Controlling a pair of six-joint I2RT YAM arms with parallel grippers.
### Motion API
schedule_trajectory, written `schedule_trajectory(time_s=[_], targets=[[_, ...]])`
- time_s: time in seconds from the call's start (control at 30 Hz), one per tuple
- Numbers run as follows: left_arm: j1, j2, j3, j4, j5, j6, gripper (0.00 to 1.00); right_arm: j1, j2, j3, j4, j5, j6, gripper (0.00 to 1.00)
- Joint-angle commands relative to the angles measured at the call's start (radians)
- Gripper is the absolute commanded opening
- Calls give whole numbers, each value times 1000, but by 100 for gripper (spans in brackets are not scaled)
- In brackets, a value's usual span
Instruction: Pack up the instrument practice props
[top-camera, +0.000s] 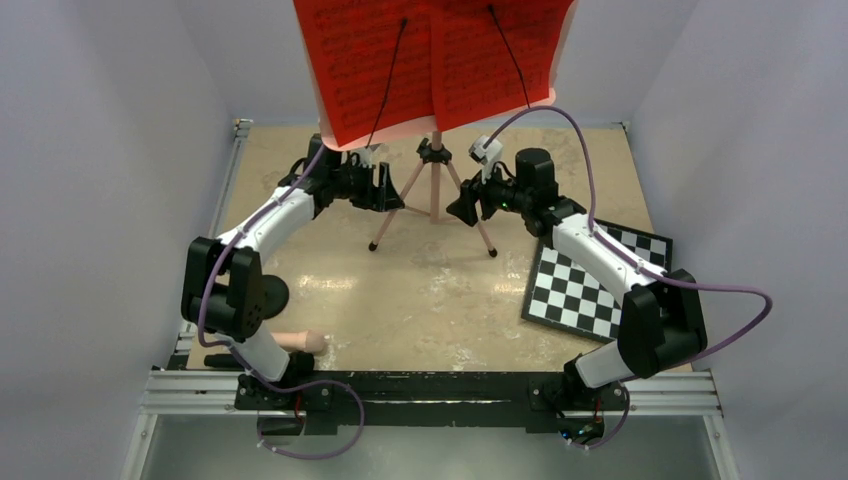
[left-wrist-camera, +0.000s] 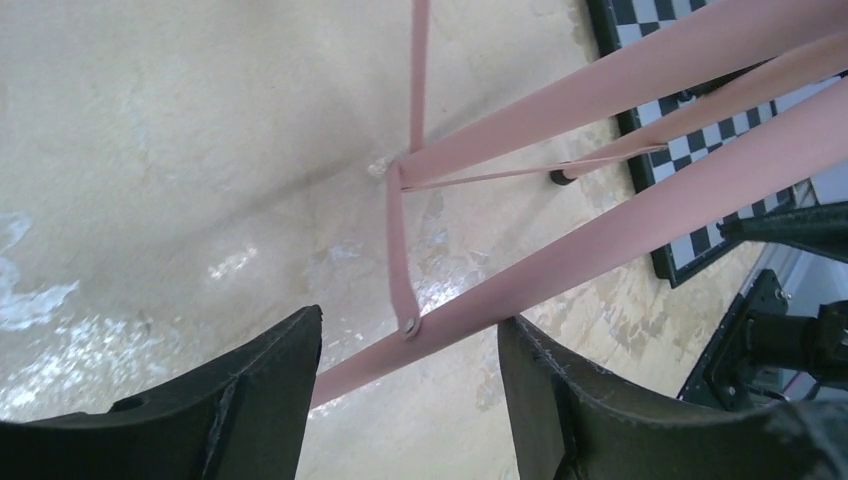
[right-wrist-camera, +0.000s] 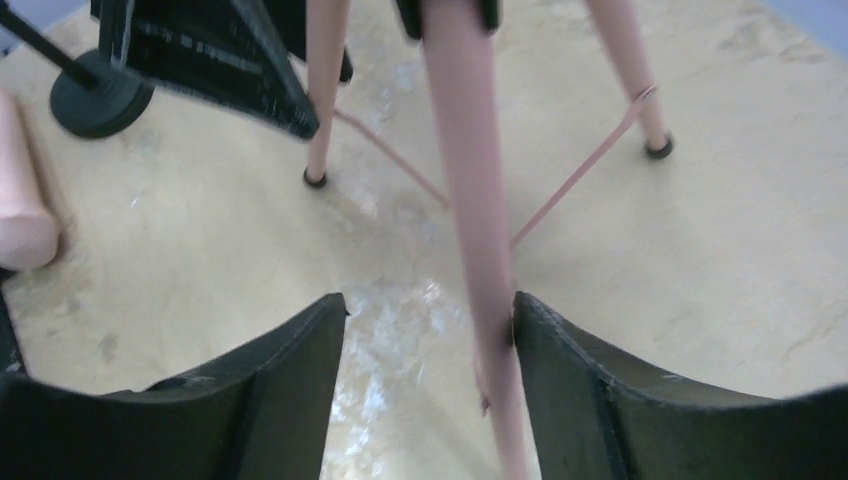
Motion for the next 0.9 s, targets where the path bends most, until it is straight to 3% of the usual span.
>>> schedule_trajectory(time_s=[0.0,0.07,0.13,0.17,0.43,0.67,0.87], targets=[[46,-78,-23,-15,-139,15,70,-4,-1,47,-185,-76,12,72],[61,-106,-32,-29,-147,14,71,-20,-7,68,-226,-99,2,80],[90,-132,-45,-32,-152,-3,73,-37,-28,72,-250,-107,-8,97],[102,-144,-51,-33,-151,-6,74,-45,-41,69,-265,-110,-17,99],[140,-288,-47,-197,-128,131,75,-79,-254,-41,-466,-105,-216,99],[250,-418,-52,-378,-166,176,75,-151,-427,-99,-608,-119,-227,99],[336,-564,49,-522,-162,355,75,-153,-603,15,-676,-189,-248,99]])
